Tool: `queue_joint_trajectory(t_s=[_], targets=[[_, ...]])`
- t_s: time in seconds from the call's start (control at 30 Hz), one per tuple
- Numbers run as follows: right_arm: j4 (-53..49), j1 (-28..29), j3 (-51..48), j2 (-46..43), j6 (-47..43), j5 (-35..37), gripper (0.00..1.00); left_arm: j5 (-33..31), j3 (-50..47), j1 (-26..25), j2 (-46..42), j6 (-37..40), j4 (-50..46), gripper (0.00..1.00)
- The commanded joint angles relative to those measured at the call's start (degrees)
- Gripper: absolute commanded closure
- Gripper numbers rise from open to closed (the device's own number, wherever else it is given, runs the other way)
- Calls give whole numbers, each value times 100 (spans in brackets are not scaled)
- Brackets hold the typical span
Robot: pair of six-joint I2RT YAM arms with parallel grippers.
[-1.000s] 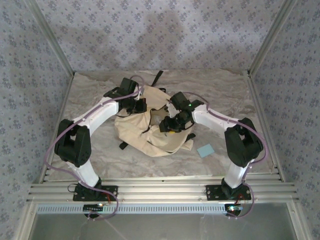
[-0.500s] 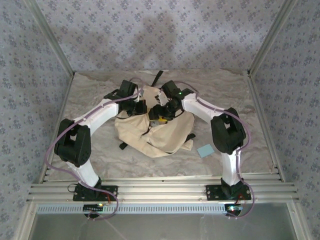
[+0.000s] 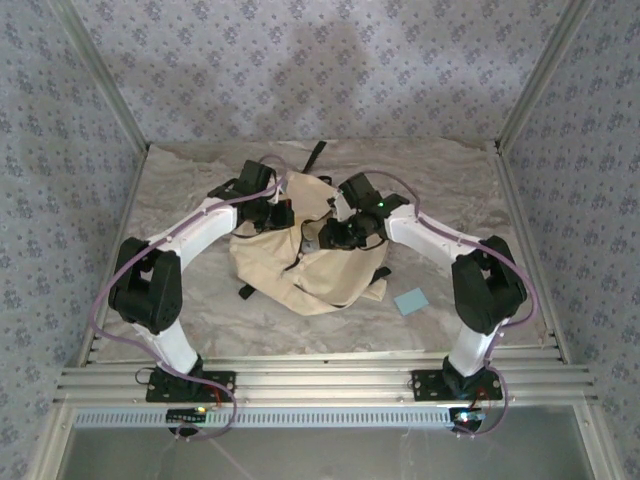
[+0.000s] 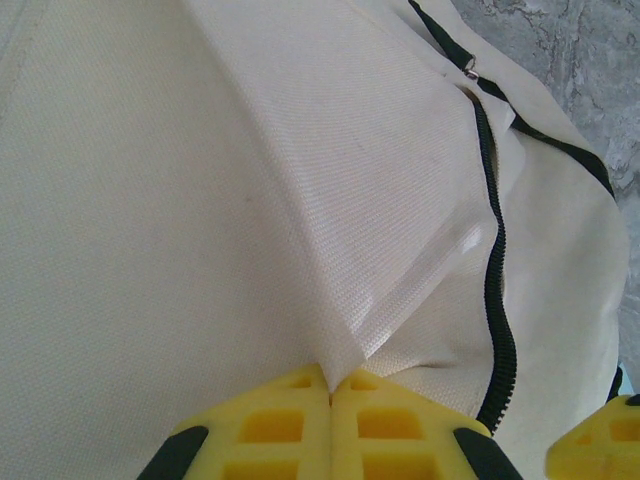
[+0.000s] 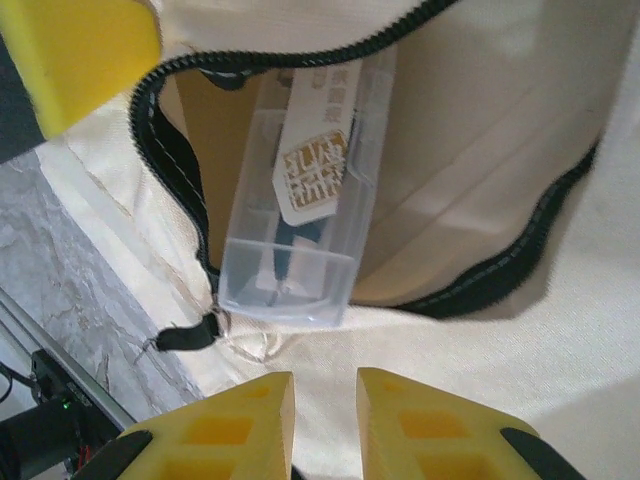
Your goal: Pack the student bag
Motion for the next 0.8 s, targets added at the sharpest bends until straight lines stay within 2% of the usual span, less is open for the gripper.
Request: queue_joint_trajectory(t_s=[0.0, 0.1, 0.33, 0.43, 0.57, 0.77], targets=[[500, 161, 57, 295, 284, 48, 75, 281, 158, -8, -133, -107, 277, 100], [782, 276, 225, 668, 384, 63, 76, 304, 95, -25, -186, -148, 316, 100], [2120, 329, 555, 1173, 745, 103, 77, 351, -66, -41, -292, -246, 365, 100], [1893, 334, 652, 1110, 627, 45, 77, 278, -59, -43, -304, -197, 304, 100], [1484, 185, 61, 455, 485, 167, 75, 108, -17, -1, -283, -82, 242, 100], [165, -171, -1037, -844, 230, 652, 62, 22, 29, 178, -235, -1, 253, 100]])
